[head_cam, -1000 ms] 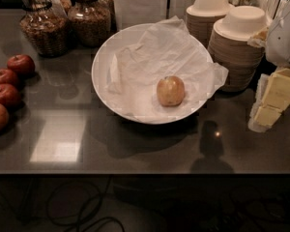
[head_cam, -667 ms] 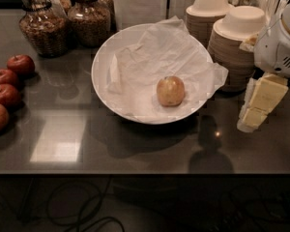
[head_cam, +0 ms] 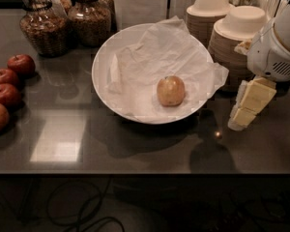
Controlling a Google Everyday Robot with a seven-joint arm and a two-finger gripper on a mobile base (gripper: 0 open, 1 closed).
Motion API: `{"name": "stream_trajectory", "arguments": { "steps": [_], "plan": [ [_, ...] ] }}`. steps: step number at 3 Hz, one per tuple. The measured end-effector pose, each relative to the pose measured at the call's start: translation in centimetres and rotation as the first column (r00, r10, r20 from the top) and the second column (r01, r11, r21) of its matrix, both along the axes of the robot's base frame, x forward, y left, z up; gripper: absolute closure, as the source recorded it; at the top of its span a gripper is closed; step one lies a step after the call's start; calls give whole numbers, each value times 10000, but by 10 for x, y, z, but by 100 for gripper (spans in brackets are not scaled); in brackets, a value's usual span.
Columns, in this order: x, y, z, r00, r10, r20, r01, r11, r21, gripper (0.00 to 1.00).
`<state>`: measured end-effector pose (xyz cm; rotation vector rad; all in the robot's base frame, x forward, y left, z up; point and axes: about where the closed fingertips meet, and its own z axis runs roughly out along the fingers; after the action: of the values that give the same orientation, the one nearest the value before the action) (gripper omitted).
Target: Pick apple from white bowl
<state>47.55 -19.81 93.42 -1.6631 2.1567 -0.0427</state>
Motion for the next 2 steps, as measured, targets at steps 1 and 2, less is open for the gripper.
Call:
{"name": "stream_trajectory", "arguments": {
  "steps": [1,2],
  "plan": [
    [-3,5,7,10000,25,18,-26,9986,523,0],
    [-3,26,20,9985,506,191,-526,9906,1262,0]
  ]
}}
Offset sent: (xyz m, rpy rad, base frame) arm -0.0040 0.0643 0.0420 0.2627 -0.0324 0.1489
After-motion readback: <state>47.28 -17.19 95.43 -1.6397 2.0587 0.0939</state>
